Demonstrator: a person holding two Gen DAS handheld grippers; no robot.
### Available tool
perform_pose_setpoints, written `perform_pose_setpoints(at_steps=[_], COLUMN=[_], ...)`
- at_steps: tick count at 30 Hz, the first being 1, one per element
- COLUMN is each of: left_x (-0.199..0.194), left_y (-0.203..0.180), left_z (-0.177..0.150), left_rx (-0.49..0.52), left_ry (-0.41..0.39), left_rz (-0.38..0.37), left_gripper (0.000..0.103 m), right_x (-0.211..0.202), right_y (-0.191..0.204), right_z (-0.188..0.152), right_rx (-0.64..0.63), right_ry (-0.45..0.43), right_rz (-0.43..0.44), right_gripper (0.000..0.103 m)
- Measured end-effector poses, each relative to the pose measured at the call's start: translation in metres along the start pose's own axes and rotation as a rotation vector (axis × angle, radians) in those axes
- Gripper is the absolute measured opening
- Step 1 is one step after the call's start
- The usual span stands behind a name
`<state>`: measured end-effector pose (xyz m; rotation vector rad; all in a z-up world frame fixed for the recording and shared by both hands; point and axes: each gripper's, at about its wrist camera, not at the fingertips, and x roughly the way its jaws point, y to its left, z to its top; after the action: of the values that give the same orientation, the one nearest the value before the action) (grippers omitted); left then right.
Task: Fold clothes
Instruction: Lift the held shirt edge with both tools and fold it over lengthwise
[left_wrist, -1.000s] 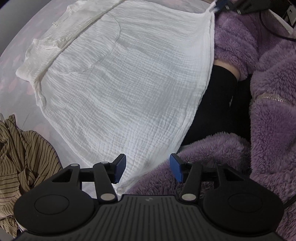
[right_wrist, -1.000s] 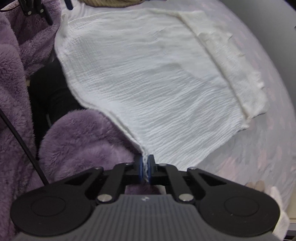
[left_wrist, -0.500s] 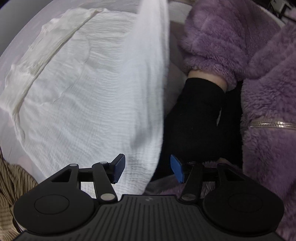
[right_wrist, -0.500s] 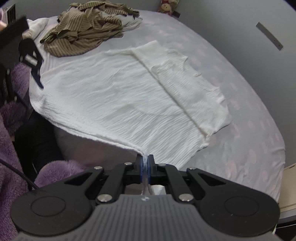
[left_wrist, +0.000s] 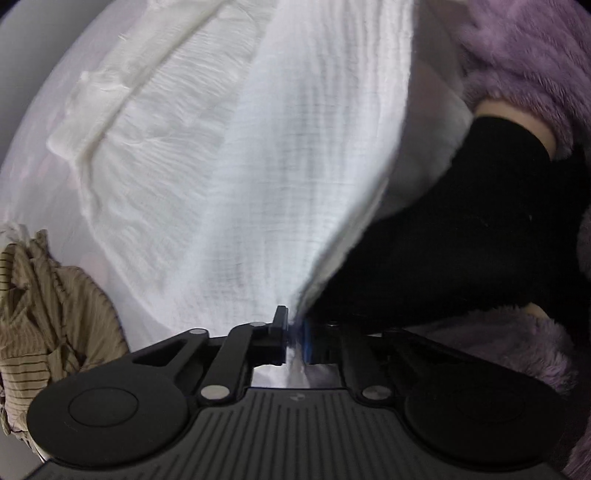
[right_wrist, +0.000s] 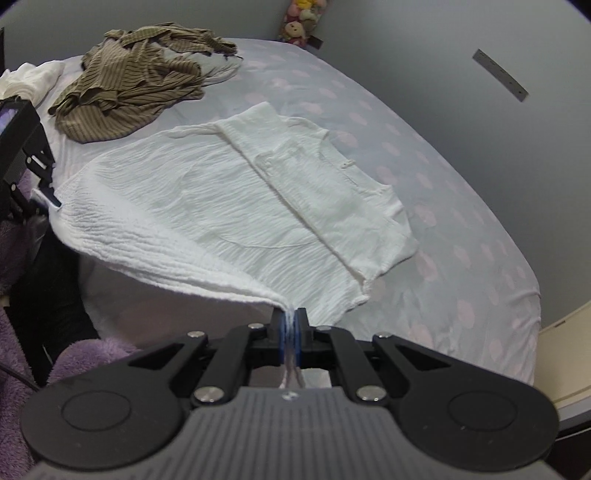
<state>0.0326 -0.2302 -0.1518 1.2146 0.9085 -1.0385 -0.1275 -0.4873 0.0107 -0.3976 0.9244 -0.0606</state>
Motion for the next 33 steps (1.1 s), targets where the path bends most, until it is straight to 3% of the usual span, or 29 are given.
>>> perform_pose_setpoints(at_steps=[5, 12, 22, 33], left_x=[-0.035, -0.103, -0.144, -0.114], left_y=[0.028, 0.062, 0.116, 0.227], left_z=[-0.01, -0.008, 0.066, 0.172], left_rx=[-0.107, -0.187, -0.101, -0.103], left_ry=[-0.087, -0.22, -0.317, -0.304], left_rz=[0.019, 0.142, 0.347, 0.46], left_gripper=[0.002, 0.002, 0.002, 0.002], right_x=[0.001, -0.003, -0.006, 0.066], right_y=[-0.005, -0.005, -0.032, -0.142], right_z=[-0.006, -0.012, 0.023, 0.106], right_rx=[0.007, 0.008, -0.081, -0.055], right_ry=[0.014, 0.022, 0.013, 0.009], right_rz=[-0.021, -0.034, -0.14, -0.262], right_gripper=[0.005, 0.005, 0.005, 0.005])
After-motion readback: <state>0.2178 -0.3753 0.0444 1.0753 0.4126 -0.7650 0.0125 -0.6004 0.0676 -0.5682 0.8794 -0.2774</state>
